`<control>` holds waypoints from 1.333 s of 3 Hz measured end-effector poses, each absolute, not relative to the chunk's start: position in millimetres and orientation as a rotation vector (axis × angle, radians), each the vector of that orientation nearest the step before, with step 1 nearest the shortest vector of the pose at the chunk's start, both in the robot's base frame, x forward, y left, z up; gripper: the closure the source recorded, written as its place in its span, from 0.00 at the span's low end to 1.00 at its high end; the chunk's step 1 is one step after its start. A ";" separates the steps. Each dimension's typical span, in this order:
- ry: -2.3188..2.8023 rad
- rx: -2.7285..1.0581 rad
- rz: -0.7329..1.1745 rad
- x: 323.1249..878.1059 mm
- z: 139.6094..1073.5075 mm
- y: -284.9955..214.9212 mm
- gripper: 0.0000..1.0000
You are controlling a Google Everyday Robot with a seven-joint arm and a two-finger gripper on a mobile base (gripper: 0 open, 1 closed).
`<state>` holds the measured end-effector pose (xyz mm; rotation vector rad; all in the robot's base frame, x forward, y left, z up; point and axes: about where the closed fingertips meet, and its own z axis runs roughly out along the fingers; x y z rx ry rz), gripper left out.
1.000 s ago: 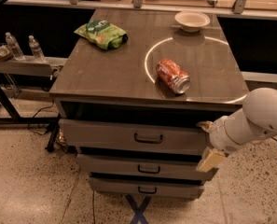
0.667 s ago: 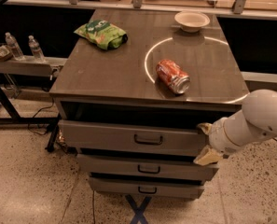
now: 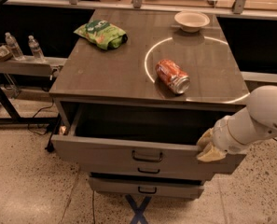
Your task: Open top drawer
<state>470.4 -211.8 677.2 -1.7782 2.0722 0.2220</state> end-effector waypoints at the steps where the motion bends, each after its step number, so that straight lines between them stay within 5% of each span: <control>1: 2.083 -1.780 0.230 464.8 682.0 -212.8 0.97; 4: 2.241 -1.819 0.328 386.2 694.5 -227.4 0.20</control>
Offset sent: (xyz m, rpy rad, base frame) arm -0.1807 -0.0337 0.0268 -0.0648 0.3652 -0.0798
